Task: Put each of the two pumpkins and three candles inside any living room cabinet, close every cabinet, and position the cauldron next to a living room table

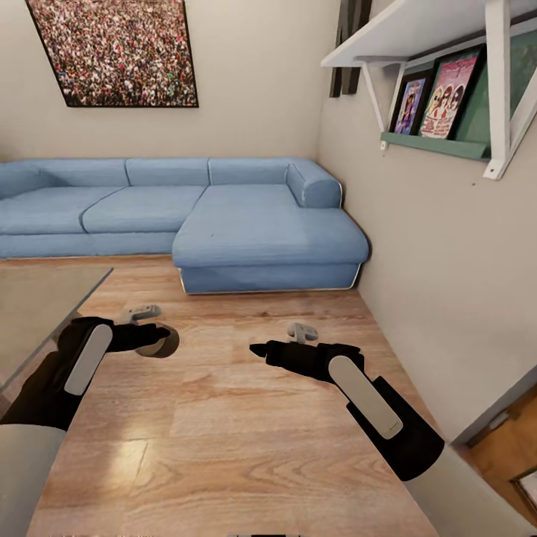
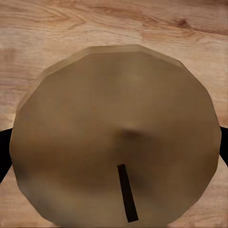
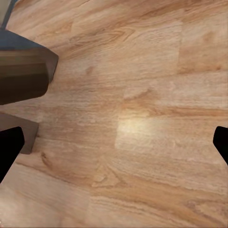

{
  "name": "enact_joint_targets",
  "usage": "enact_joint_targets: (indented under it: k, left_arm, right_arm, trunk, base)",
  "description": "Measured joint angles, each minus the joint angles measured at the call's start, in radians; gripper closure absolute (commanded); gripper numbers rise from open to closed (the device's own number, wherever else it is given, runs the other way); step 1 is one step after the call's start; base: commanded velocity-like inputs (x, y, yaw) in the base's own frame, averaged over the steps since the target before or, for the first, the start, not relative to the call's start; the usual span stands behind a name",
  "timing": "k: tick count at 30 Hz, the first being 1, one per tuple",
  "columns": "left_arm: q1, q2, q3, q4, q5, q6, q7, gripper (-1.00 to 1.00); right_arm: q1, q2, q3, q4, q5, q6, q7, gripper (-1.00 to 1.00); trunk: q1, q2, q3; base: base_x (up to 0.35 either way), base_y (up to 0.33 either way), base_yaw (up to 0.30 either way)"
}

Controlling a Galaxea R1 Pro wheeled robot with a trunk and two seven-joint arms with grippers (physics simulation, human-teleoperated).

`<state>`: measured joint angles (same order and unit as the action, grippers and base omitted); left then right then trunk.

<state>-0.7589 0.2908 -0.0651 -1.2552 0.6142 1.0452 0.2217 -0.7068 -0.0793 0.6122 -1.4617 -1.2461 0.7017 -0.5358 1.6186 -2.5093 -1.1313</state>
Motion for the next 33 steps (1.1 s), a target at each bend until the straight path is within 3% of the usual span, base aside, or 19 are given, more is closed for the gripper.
enact_joint_targets:
  k: [12,18,33]
  left_arm:
    - [0.027,0.0,0.0,-0.066,-0.003,0.0,0.002,1.0]
    - [0.086,0.0,-0.001,-0.182,0.003,-0.001,0.002,1.0]
    - [0.139,0.0,0.003,-0.304,0.003,-0.001,0.002,1.0]
  right_arm:
    - [0.0,-0.001,0.0,0.005,0.0,-0.001,-0.001,-1.0]
    - [0.0,-0.001,0.0,0.006,0.0,-0.001,-0.002,-1.0]
    - [0.001,-0.002,0.0,0.006,0.0,-0.001,-0.002,-1.0]
  trunk:
    - [-0.005,0.003,0.046]
    - [-0.008,0.004,0.07]
    - [-0.015,0.008,0.128]
  base:
    - [-0.112,0.0,0.248]
    - [-0.007,0.0,0.033]
    - [0.0,0.0,0.002]
